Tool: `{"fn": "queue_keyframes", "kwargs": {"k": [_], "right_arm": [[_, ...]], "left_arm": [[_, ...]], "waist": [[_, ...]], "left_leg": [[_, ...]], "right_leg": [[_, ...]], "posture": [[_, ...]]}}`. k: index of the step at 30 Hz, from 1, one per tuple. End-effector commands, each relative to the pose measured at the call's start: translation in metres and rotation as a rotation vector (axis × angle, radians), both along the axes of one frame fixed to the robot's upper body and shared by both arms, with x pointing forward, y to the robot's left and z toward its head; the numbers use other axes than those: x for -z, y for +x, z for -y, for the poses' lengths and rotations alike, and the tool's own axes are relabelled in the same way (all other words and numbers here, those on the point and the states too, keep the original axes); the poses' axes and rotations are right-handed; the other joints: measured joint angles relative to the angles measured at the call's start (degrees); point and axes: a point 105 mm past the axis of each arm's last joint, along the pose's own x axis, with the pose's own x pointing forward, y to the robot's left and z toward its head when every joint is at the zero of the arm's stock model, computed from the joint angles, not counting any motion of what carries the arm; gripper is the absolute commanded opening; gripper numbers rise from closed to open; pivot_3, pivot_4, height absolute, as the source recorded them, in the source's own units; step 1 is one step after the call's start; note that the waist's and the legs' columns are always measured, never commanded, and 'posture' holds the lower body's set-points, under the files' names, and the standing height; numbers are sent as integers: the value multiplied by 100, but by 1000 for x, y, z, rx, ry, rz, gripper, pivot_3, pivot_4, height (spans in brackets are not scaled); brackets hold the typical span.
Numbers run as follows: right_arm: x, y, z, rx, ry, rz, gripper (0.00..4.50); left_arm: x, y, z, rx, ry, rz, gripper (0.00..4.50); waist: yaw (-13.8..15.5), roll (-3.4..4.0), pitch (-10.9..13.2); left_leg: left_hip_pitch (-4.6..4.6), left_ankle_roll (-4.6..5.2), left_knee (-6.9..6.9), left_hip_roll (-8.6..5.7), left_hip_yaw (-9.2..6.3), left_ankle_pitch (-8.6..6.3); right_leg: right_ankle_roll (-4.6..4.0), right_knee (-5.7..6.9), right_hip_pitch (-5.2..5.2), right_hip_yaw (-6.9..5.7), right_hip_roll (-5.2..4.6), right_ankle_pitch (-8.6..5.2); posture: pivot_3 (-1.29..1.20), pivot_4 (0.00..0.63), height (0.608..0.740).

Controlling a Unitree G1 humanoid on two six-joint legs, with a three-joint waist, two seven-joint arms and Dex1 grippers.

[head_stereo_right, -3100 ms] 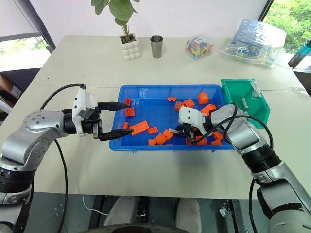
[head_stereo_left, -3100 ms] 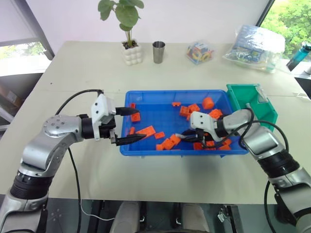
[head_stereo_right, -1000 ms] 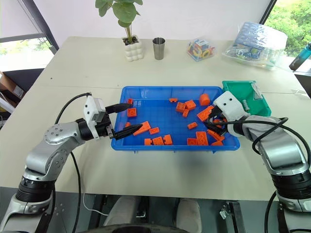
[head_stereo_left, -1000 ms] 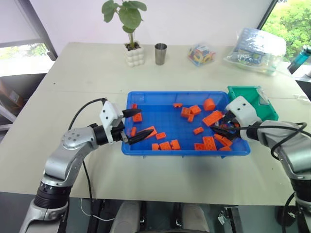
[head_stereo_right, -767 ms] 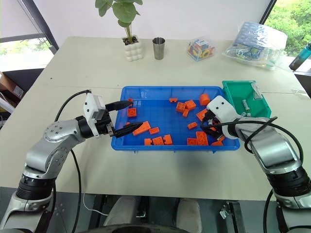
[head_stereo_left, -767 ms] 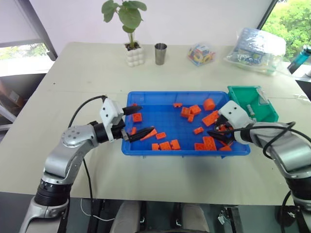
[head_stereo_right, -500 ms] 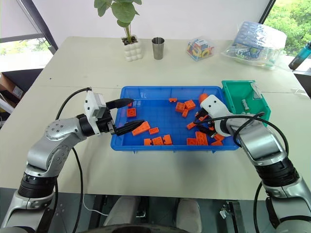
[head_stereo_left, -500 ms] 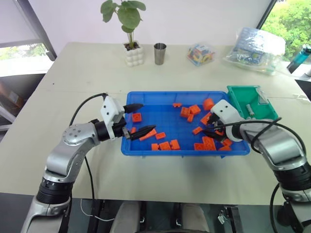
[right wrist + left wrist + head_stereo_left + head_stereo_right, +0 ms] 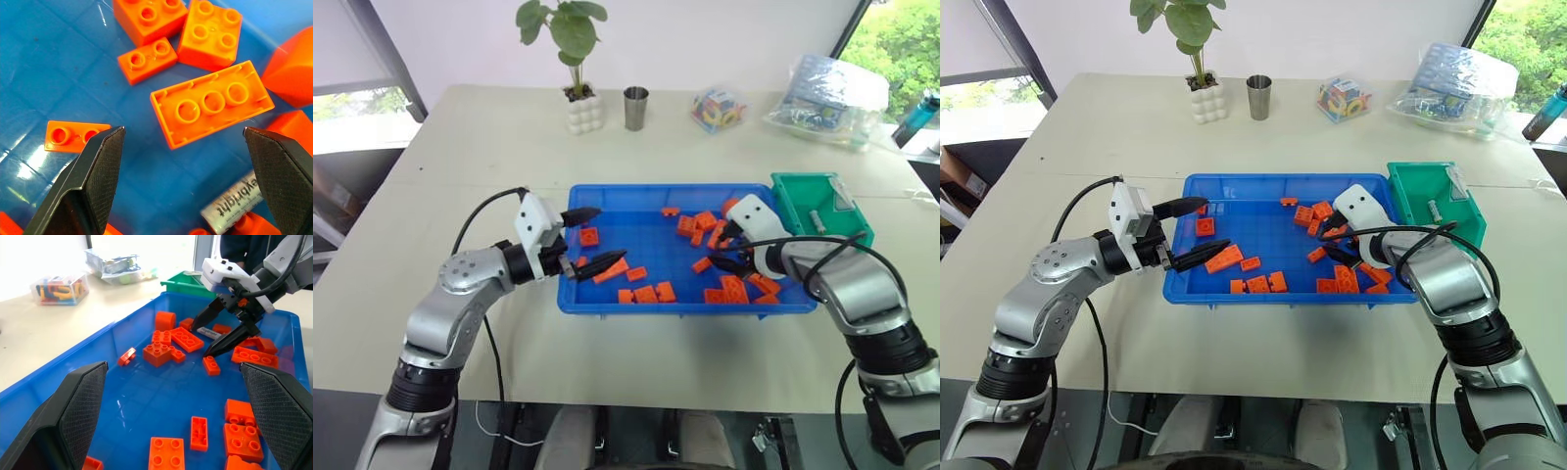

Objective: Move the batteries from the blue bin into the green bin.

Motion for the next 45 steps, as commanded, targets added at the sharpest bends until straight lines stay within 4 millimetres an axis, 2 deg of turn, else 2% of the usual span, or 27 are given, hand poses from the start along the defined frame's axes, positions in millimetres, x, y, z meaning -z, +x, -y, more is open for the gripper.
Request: {"fn": "queue_keyframes", "kwargs": {"k": [1,4,8,12,15,22,29,36,45], "right_arm": [[-27,-1,10,23,-45,85,3970],[-32,-7,16,60,-85,106,3970],[-28,-16,10,108,-59,94,3970],[-21,-12,3,242,87,58,3970],[-21,-10,-2,284,123,43,3970],[-19,-11,6,417,203,34,3970],[-7,-11,1,451,221,2,3970],[7,-7,14,577,262,-49,3970],[17,-9,7,559,294,-95,3970]], "left_arm": [[-10,-5,2,19,-10,50,4500],[-9,-5,3,30,-8,50,4500],[-8,-6,4,36,-8,51,4500],[-7,-7,7,44,-9,52,4500],[-7,-6,7,48,-10,54,4500],[-6,-8,8,46,-17,56,4500],[-4,-10,12,39,-35,59,4500],[-5,-13,12,32,-39,62,4500],[-5,-12,10,37,-34,60,4500]], "waist": [[-8,0,0],[-18,0,0],[-21,0,0],[-19,0,0],[-16,3,1],[-27,3,1],[-36,3,1],[-28,5,0],[-27,5,0]], "left_leg": [[0,0,0,0,0,0],[0,0,-3,3,0,0],[0,0,-5,6,1,0],[0,-1,-5,5,2,0],[0,-1,-5,5,3,0],[0,-1,-8,0,-1,0],[0,-1,-11,1,2,0],[0,-1,-12,0,3,0],[0,0,-11,0,1,0]], "right_leg": [[0,0,0,0,0,0],[0,0,-3,0,2,0],[0,0,-3,0,3,0],[0,-1,-2,0,2,0],[0,0,-4,0,3,0],[0,2,-5,0,4,0],[0,4,-9,1,5,0],[0,5,-8,2,5,0],[0,5,-8,2,6,0]], "posture": [[0,150,691],[0,150,691],[0,150,691],[0,150,691],[0,150,691],[0,150,691],[0,150,691],[0,150,691],[0,150,691]]}}
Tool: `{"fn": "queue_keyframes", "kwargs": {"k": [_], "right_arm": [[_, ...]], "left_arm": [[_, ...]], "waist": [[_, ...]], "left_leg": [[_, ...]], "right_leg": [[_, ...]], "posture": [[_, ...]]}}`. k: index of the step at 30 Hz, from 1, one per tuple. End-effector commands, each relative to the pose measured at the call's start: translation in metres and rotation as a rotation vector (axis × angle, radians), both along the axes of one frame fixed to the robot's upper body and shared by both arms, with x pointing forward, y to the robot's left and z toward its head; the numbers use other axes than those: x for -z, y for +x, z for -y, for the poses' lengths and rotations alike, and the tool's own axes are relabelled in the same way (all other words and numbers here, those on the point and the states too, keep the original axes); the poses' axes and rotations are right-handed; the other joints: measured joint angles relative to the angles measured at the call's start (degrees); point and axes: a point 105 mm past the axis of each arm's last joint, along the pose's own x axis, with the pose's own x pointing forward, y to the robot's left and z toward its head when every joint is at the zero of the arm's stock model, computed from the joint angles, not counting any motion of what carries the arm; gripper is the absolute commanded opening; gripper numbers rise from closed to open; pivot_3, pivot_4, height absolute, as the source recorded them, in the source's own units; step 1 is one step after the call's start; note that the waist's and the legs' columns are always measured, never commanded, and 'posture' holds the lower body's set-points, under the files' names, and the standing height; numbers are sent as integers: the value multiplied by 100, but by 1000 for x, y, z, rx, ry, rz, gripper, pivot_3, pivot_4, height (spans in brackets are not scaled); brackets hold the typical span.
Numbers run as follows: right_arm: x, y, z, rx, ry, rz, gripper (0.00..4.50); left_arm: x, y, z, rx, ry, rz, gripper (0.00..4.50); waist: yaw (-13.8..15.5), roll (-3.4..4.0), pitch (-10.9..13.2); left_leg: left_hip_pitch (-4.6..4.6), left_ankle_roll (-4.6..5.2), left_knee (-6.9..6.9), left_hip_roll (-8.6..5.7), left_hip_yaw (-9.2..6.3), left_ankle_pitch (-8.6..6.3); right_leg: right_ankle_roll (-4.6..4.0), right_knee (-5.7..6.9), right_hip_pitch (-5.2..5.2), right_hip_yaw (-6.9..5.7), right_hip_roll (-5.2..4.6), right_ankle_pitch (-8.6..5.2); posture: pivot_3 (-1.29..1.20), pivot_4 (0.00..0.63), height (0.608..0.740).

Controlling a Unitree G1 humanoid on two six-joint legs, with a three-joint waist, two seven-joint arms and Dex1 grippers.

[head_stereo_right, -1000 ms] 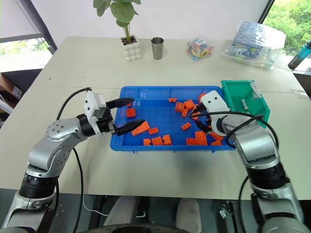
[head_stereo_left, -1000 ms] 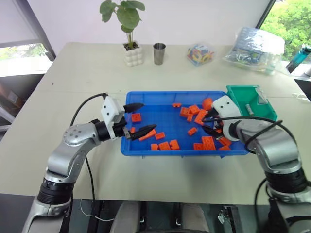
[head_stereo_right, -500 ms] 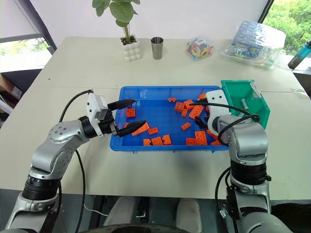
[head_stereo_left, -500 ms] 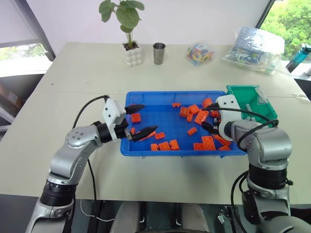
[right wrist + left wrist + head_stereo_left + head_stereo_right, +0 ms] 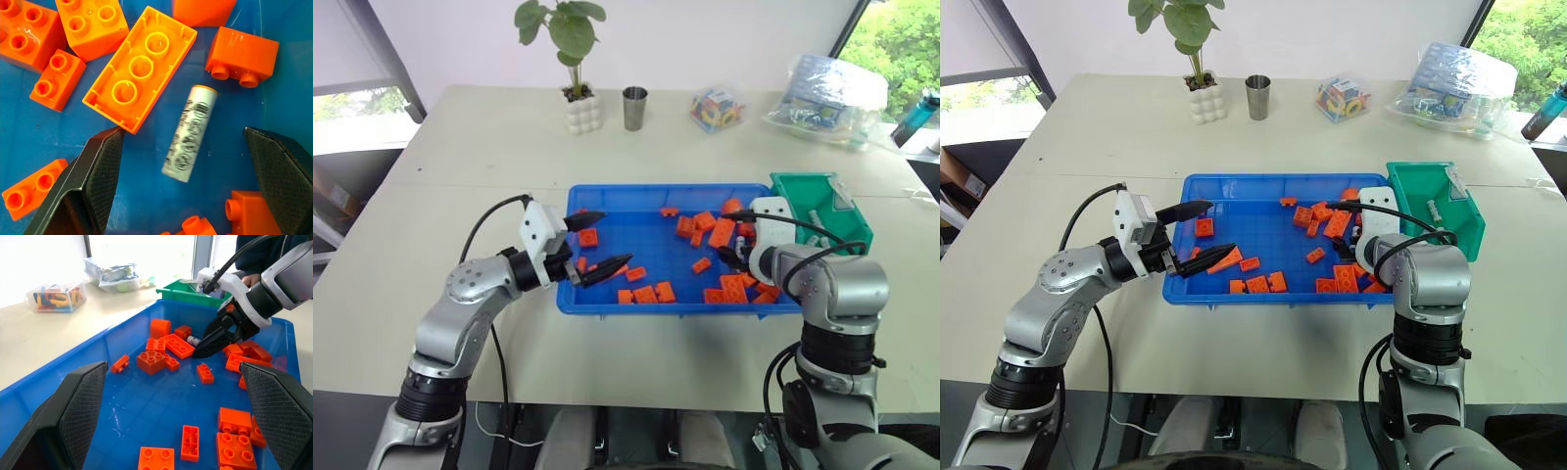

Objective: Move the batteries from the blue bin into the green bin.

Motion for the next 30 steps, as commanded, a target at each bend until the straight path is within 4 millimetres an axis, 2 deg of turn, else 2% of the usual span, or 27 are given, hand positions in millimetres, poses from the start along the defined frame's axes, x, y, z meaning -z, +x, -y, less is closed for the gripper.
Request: {"fn": "queue_keyframes", "kwargs": {"k": [1,3,8,9,15,17,21,23,26,30], "right_arm": [[5,-4,1,1,18,-16,3470],[2,-4,-2,-17,13,-4,2723],[-11,-2,-14,-95,-42,60,189],[-15,-1,-17,-124,-42,83,32],[-39,-6,-26,-279,-14,194,32],[-51,-10,-21,-302,-6,225,32],[-94,-16,4,-318,-43,366,32],[-109,-17,19,-279,-41,412,32],[-114,-17,55,-165,-101,418,32],[-105,-16,87,-83,-153,387,32]], "left_arm": [[-9,-5,3,29,2,44,4500],[-10,-4,3,34,3,43,4500],[-10,-3,2,43,6,43,4500],[-10,-2,1,41,7,42,4500],[-5,0,-10,12,21,20,4500],[-1,2,-16,2,41,6,4500],[-3,7,-29,-23,53,9,4500],[-5,8,-32,-25,53,9,4500],[-8,9,-30,-18,55,16,4500],[-12,11,-27,-13,51,26,4500]], "waist": [[0,0,0],[0,0,0],[-13,1,1],[-11,1,1],[-9,4,2],[-12,4,3],[15,8,7],[10,7,8],[16,7,7],[12,4,8]], "left_leg": [[0,0,0,0,0,0],[0,0,0,0,0,0],[0,0,-1,0,0,0],[0,0,-2,0,0,0],[-1,0,-3,0,1,0],[-1,0,-3,1,0,0],[-4,1,-3,-2,1,-1],[-4,2,-3,-2,0,-1],[-4,2,-4,0,-1,-1],[-4,2,-4,-2,-1,-1]], "right_leg": [[0,0,0,0,0,0],[0,0,0,0,0,0],[0,0,-1,1,0,0],[0,0,-2,1,0,0],[1,-2,-4,2,0,-1],[1,-3,-3,2,0,-1],[1,-4,-5,2,-3,-1],[1,-5,-5,2,-3,-1],[1,-5,-4,1,-3,-1],[1,-6,0,1,-5,-1]], "posture": [[0,150,691],[0,150,691],[0,150,691],[0,150,691],[0,150,691],[0,150,691],[0,150,691],[0,150,691],[0,150,691],[0,150,691]]}}
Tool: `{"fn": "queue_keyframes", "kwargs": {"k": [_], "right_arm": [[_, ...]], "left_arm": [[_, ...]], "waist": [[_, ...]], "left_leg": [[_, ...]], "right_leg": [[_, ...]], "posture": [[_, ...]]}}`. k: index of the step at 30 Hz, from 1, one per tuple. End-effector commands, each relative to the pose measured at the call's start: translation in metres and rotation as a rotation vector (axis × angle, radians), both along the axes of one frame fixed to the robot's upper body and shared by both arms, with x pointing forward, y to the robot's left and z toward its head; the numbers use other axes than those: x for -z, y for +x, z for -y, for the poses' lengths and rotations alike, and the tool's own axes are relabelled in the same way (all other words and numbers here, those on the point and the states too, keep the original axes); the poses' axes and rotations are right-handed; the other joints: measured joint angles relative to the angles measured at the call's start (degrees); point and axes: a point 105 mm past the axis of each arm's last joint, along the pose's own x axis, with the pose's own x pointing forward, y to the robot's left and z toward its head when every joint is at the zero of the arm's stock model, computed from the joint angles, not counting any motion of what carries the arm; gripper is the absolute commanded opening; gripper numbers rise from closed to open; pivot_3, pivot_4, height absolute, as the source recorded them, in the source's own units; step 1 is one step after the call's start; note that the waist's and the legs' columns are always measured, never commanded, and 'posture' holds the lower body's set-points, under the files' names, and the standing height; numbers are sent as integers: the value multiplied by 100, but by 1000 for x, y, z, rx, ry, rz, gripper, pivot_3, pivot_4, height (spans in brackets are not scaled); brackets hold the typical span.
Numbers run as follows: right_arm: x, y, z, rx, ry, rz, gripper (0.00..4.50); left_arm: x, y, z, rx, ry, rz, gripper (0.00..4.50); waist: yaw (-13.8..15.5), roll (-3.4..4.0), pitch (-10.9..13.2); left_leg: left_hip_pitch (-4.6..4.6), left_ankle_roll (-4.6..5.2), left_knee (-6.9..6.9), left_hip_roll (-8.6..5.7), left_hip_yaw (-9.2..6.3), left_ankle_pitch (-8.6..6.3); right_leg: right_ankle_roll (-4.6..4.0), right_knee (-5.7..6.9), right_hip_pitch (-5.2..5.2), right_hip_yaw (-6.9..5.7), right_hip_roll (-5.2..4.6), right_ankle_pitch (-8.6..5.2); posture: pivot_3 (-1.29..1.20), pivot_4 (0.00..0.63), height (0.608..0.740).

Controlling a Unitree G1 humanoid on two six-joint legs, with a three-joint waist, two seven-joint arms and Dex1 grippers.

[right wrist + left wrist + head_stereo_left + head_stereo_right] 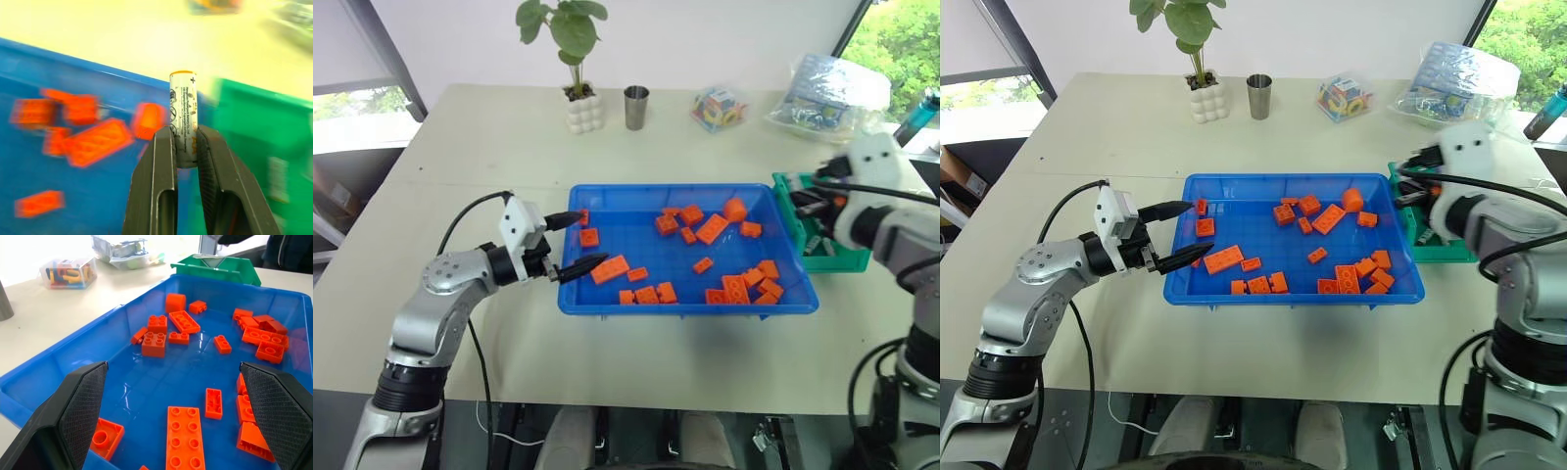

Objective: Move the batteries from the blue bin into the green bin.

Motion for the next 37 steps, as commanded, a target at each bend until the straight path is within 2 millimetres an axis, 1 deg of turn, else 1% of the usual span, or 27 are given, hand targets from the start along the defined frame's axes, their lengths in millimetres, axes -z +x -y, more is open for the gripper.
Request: {"fn": "queue_keyframes", "kwargs": {"k": [1,3,5,6,7,8,9,11,12,14,16,18,19,21,24,26,29,37], "right_arm": [[-3,1,22,61,-24,35,32],[2,3,28,83,-16,25,32],[8,5,33,108,9,18,1109],[10,7,34,106,-5,20,1498],[11,9,36,106,-22,27,2003],[10,12,38,106,-43,42,2537],[9,14,40,102,-59,60,2932],[5,16,43,59,-88,93,4032],[2,15,43,28,-107,112,4032],[-5,11,38,-101,-145,166,4032],[-8,-1,30,-262,-184,192,4032],[-3,-18,22,-428,-189,141,4032],[-1,-26,20,-482,-183,120,4032],[0,-40,17,-577,-135,89,4032],[2,-54,16,-671,-86,37,4032],[4,-59,15,-710,-86,13,4032],[-1,-56,17,-709,-51,27,4032],[3,-54,14,-722,-47,36,4032]], "left_arm": [[-15,0,2,13,-21,53,4500],[-16,0,2,13,-22,59,4500],[-18,0,2,11,-24,63,4500],[-18,0,2,9,-24,65,4500],[-18,-1,1,8,-25,66,4500],[-19,-1,1,6,-25,67,4500],[-19,-2,0,5,-25,67,4500],[-19,-3,-1,0,-23,66,4500],[-19,-3,-2,-3,-20,65,4500],[-18,-4,-5,-6,-8,65,4500],[-19,-6,-9,-2,5,58,4500],[-20,-8,-14,5,19,47,4500],[-22,-8,-16,7,22,44,4500],[-27,-9,-21,8,22,38,4500],[-39,-9,-27,7,7,32,4500],[-44,-9,-29,6,0,29,4500],[-46,-10,-31,1,6,34,4500],[-44,-14,-30,4,16,40,4500]], "waist": [[-8,0,0],[-27,1,0],[-40,2,1],[-34,2,1],[-24,2,1],[-20,2,1],[-18,2,1],[3,2,1],[6,2,1],[11,2,1],[0,1,2],[1,1,2],[-3,1,2],[-3,0,3],[-2,0,3],[-2,0,4],[-2,0,4],[12,-2,5]], "left_leg": [[0,0,0,1,2,0],[0,0,0,3,5,0],[1,-1,-2,8,10,0],[1,-1,-2,9,10,1],[1,-1,-1,9,9,1],[1,-1,-1,9,10,1],[1,-1,-1,9,10,1],[1,-1,0,7,10,1],[1,-1,1,5,9,1],[1,-1,1,3,7,1],[1,-1,0,2,7,0],[1,-1,-1,3,7,0],[1,-1,0,4,6,0],[5,0,0,5,7,0],[10,0,2,8,6,0],[10,0,3,9,3,0],[11,0,3,9,3,0],[11,0,4,7,2,0]], "right_leg": [[0,0,-1,0,0,0],[0,0,-3,0,1,0],[1,0,-3,0,2,0],[1,0,-3,0,3,0],[1,0,-3,0,4,0],[1,-1,-3,0,3,-1],[1,-1,-2,0,3,-1],[2,-2,-2,0,1,-1],[2,-2,-1,0,0,-1],[3,-3,0,0,-2,-1],[5,-6,1,0,0,-3],[9,-7,1,0,0,-5],[9,-7,2,0,1,-5],[9,-9,8,0,0,-5],[9,-9,11,0,-1,-5],[9,-10,14,0,0,-5],[9,-11,15,0,-1,-5],[8,-11,17,-1,-5,-5]], "posture": [[0,150,691],[0,150,691],[0,150,691],[0,150,691],[0,150,691],[0,150,691],[0,150,691],[0,150,691],[0,150,691],[0,150,691],[0,150,691],[0,150,691],[0,150,691],[0,150,691],[0,150,691],[0,150,691],[0,150,691],[0,150,691]]}}
